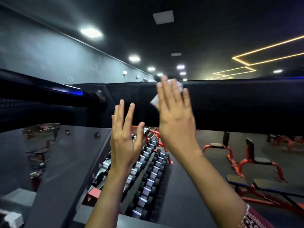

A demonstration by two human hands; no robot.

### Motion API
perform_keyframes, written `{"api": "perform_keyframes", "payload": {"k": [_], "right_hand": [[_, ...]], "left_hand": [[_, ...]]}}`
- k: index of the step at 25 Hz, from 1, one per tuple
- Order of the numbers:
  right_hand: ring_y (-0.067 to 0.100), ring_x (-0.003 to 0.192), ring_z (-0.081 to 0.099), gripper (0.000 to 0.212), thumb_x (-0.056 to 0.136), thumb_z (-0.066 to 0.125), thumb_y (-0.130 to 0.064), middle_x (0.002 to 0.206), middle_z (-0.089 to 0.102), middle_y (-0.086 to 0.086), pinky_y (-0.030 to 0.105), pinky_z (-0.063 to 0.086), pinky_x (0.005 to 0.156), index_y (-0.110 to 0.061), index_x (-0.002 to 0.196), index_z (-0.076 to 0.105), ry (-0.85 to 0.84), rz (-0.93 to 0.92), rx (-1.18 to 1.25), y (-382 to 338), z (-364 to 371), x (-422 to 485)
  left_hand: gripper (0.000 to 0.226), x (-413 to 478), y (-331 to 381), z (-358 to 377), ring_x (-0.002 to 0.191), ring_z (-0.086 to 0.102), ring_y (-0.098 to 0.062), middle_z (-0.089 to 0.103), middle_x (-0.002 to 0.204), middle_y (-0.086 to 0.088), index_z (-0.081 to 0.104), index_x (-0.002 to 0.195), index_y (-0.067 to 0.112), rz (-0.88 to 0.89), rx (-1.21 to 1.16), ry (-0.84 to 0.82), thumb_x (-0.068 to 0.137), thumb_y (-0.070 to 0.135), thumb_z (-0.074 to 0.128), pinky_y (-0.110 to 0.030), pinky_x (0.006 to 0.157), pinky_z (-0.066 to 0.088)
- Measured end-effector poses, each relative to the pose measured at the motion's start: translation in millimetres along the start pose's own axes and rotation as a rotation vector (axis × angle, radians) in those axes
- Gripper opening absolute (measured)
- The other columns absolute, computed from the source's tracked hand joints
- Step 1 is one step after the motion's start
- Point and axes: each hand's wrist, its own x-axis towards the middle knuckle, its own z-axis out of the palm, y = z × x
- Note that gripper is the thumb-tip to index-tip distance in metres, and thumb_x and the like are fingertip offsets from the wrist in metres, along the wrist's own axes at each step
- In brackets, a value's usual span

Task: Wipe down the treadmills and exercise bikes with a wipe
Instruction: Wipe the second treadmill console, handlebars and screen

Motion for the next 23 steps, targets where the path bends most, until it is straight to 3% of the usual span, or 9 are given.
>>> {"api": "perform_keyframes", "payload": {"k": [2,7,11,16,20,23], "right_hand": [[0.024,0.143,0.027,0.064,0.081,0.039,-0.006,0.154,0.031,0.010,0.041,0.012,0.118,-0.004,0.145,0.037,-0.035,-0.199,-0.025,-1,8,-15],[0.022,0.147,0.015,0.074,0.076,0.055,0.005,0.155,0.024,0.012,0.042,0.008,0.120,-0.001,0.146,0.033,-0.033,-0.067,-0.047,0,9,-50],[0.026,0.139,0.037,0.058,0.085,0.032,-0.009,0.150,0.038,0.013,0.042,0.018,0.114,-0.001,0.141,0.043,-0.067,-0.373,-0.044,-47,34,-2],[0.028,0.142,0.029,0.061,0.086,0.029,-0.009,0.154,0.031,0.012,0.044,0.010,0.116,-0.002,0.146,0.036,-0.043,-0.185,-0.090,-46,36,1],[0.028,0.139,0.036,0.059,0.086,0.028,-0.016,0.150,0.038,0.013,0.044,0.018,0.114,-0.002,0.142,0.043,-0.081,-0.422,-0.108,-76,53,15],[0.025,0.137,0.039,0.053,0.092,0.032,-0.021,0.148,0.041,0.011,0.044,0.016,0.113,-0.004,0.142,0.043,-0.053,-0.421,-0.139,-71,53,44]], "left_hand": [[0.055,0,-14,-6,0.144,0.017,-0.025,0.023,0.154,-0.015,0.036,0.144,0.005,-0.002,0.028,-0.011,0.096,0.029,0.045,-0.027,0.119,0.007],[0.056,-8,-38,-17,0.144,0.016,-0.023,0.023,0.155,-0.013,0.033,0.145,0.006,-0.048,0.052,-0.010,0.095,0.028,0.046,-0.027,0.119,0.007],[0.056,-9,-50,-20,0.144,0.017,-0.023,0.025,0.154,-0.010,0.034,0.145,0.004,-0.031,0.068,-0.013,0.096,0.028,0.046,-0.033,0.118,0.012],[0.056,-10,-64,-26,0.145,0.017,-0.021,0.022,0.154,-0.006,0.033,0.145,0.003,-0.064,0.047,0.011,0.096,0.028,0.045,-0.028,0.119,0.010],[0.055,-8,-73,-26,0.143,0.019,-0.020,0.025,0.152,-0.008,0.035,0.143,0.000,-0.040,0.073,0.032,0.098,0.032,0.040,-0.027,0.118,0.011],[0.055,-8,-73,-21,0.144,0.020,-0.022,0.025,0.153,-0.011,0.034,0.143,0.000,-0.035,0.066,0.045,0.098,0.030,0.042,-0.028,0.118,0.012]]}}
